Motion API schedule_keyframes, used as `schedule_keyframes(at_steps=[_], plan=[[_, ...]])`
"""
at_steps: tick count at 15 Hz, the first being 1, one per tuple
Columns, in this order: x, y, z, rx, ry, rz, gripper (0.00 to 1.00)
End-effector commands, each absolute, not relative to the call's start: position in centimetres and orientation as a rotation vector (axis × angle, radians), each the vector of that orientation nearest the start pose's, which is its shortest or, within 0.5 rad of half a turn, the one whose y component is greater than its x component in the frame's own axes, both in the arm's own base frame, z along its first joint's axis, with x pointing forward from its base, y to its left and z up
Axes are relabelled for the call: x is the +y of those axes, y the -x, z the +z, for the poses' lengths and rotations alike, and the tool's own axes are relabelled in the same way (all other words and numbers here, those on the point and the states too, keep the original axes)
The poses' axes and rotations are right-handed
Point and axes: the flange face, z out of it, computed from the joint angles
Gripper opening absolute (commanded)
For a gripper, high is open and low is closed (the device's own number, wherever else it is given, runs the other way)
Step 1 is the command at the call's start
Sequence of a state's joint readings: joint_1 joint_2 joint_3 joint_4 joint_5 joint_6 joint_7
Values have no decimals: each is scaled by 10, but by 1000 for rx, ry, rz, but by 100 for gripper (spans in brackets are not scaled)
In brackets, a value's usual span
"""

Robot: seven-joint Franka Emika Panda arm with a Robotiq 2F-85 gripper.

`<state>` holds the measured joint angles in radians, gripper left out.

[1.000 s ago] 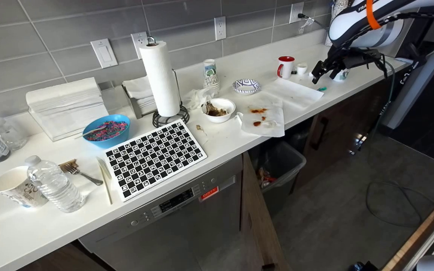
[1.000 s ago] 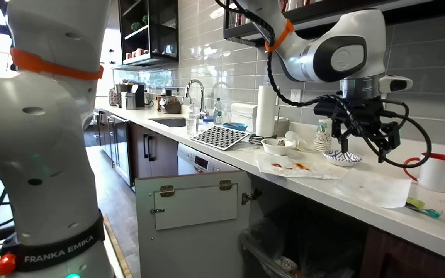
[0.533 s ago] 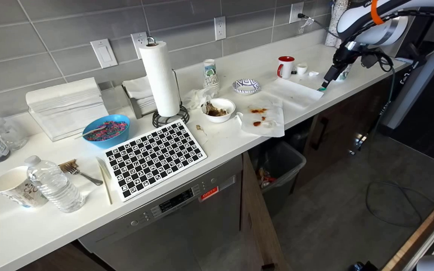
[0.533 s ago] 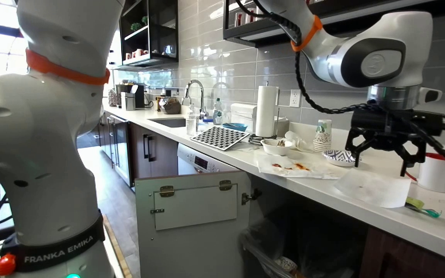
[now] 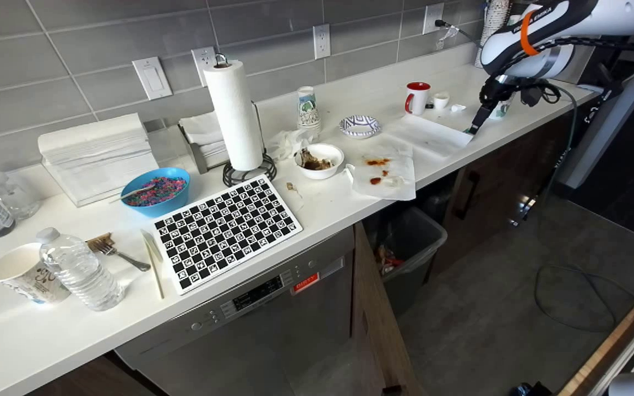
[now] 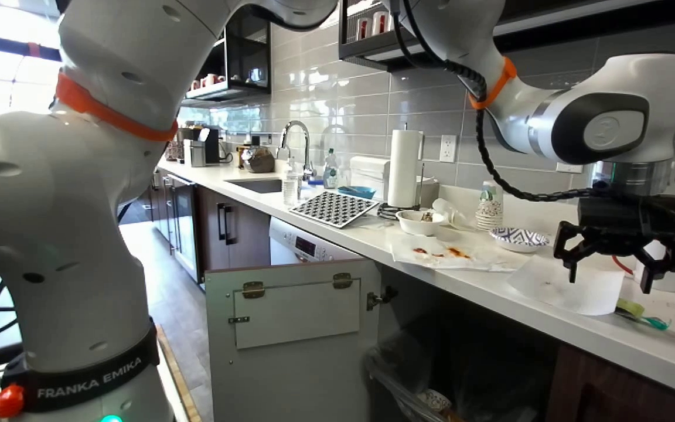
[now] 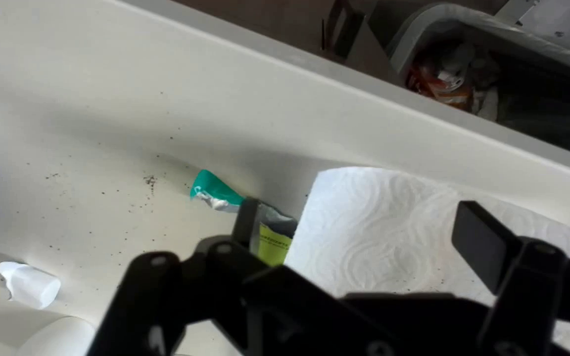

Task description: Put the green item in the bin

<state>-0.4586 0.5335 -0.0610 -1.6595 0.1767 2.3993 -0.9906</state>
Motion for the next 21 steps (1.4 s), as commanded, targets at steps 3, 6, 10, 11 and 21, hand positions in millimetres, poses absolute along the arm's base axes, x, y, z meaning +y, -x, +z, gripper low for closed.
schedule_keyframes(at_steps=[3, 6, 10, 11, 21], plan=[[-340, -616, 320, -845, 3124, -378, 100], [-347, -620, 320, -1089, 3073, -437, 100], [-358, -625, 317, -1446, 2986, -460, 100], [-360, -625, 315, -1531, 2947, -457, 100], [-367, -633, 283, -1900, 2738, -379, 100]])
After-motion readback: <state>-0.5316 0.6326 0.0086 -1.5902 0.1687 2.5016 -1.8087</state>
